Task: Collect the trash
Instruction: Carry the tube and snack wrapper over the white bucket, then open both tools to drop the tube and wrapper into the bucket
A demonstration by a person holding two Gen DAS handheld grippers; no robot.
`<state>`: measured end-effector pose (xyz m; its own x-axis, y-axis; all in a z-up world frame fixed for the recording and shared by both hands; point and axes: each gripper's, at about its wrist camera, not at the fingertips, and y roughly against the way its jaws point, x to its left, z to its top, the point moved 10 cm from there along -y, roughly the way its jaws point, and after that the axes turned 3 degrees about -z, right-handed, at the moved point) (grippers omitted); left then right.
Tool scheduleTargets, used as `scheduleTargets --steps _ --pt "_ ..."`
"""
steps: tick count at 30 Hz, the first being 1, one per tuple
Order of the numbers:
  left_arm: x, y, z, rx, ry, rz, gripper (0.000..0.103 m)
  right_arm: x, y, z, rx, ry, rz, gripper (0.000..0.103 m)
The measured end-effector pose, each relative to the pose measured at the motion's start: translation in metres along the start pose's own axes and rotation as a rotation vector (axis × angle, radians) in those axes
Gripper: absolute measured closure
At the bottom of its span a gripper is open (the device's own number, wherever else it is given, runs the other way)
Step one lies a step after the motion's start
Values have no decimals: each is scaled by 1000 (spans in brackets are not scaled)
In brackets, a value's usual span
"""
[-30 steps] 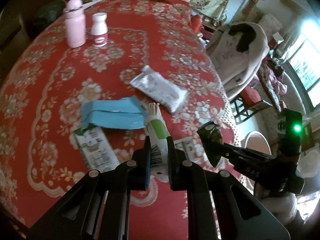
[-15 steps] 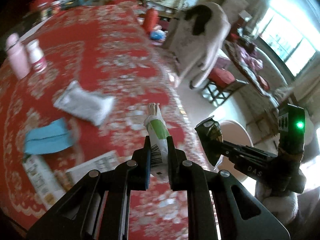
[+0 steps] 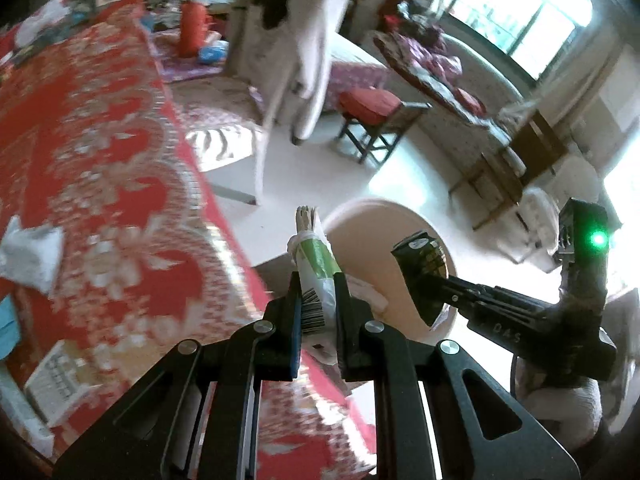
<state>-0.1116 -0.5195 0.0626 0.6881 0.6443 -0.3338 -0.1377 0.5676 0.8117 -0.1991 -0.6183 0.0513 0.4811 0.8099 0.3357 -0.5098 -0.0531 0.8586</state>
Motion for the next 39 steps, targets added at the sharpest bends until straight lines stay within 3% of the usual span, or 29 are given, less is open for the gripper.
scheduleTargets --steps 12,39 --pt "-57 -56 -6 70 -64 -26 92 -76 10 -11 13 -106 -54 88" --pt "-53 -94 -19 102 -20 13 92 -89 -14 -16 75 -95 -60 88"
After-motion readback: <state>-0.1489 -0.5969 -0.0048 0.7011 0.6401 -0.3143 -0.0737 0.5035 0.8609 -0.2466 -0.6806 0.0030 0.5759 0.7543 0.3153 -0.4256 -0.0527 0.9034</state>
